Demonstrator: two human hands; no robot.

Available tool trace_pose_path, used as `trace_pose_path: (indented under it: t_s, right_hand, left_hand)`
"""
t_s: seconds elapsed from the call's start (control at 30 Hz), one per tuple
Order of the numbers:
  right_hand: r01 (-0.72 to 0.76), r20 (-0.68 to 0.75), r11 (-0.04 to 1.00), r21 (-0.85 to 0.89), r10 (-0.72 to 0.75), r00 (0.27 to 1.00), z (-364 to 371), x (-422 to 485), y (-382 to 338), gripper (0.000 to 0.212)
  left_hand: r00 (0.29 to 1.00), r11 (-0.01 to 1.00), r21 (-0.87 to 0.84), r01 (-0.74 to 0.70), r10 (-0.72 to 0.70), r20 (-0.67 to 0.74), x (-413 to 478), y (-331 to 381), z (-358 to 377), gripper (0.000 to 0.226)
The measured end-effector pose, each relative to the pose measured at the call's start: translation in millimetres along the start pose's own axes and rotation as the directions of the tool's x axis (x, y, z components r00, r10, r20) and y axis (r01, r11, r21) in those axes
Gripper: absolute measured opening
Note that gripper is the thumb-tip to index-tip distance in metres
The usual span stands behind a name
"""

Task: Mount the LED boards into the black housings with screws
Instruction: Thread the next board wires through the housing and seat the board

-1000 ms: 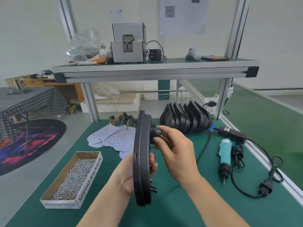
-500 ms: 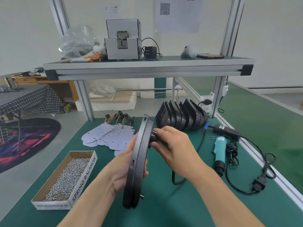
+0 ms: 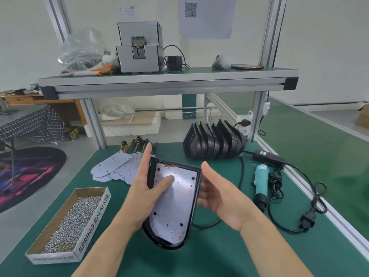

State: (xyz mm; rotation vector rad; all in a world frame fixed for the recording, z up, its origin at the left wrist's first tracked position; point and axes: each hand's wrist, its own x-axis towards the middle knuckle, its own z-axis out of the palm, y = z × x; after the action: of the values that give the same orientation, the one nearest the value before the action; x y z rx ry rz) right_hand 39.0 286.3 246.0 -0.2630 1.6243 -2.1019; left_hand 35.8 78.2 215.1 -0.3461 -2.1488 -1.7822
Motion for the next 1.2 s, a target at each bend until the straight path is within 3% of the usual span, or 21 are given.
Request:
trace_pose_path:
  t_s: [0.07,0.2,0.4,0.53,0.67,0.83,1.07,1.13,1.2]
  right_hand:
    - [0.068,-0.050,0.997,0.039,-0.066,0.997,4.3,3.9,3.2,0.062]
    - [0.186,-0.225,0.963,-0.197,-0.229,0.947,10.8,8.2,12.9,0.038]
    - [0.231,-0.247,0.930,-0.287,-0.305,0.920,7.0,13.7,21.0,0.028]
    - [0.216,-0.216,0.913,-0.345,-0.302,0.929,-2.5,21.1,21.1,0.026]
    - [0.199,-0.227,0.939,-0.282,-0.267,0.937,-12.5,31.7,26.0,0.028]
    - [0.179,-0.268,0.937,-0.301,-0.263,0.927,-18.4,47.2,43.9,0.033]
    - [0.085,-0.255,0.946,-0.311,-0.170,0.952,-32.5,67.3,74.8,0.017]
    - [0.058,-0.245,0.959,-0.278,-0.129,0.961,-36.5,73.4,79.7,0.019]
    - [0.029,-0.279,0.965,-0.261,-0.104,0.955,-40.4,77.5,85.3,0.020]
  left_hand:
    - [0.999,0.998,0.056,-0.038,0.038,0.008,-3.4,-2.4,6.8,0.083]
    - [0.999,0.998,0.057,-0.024,0.025,-0.023,-6.9,-6.8,12.9,0.060]
    - [0.997,0.999,0.006,0.032,-0.032,-0.068,-12.1,-14.1,25.1,0.039]
    - [0.990,0.997,-0.023,0.076,-0.078,-0.118,-13.8,-18.8,32.4,0.034]
    - [0.984,0.990,-0.028,0.135,-0.137,-0.112,-11.8,-21.9,39.4,0.029]
    - [0.931,0.950,0.001,0.312,-0.306,-0.198,-13.3,-30.1,44.6,0.027]
    - [0.870,0.866,0.101,0.490,-0.493,0.003,-16.5,-36.8,18.2,0.026]
    - [0.850,0.826,0.218,0.520,-0.524,-0.042,-15.2,-37.6,5.4,0.017]
    - [0.843,0.795,0.283,0.537,-0.495,-0.209,-10.8,-40.1,-16.1,0.025]
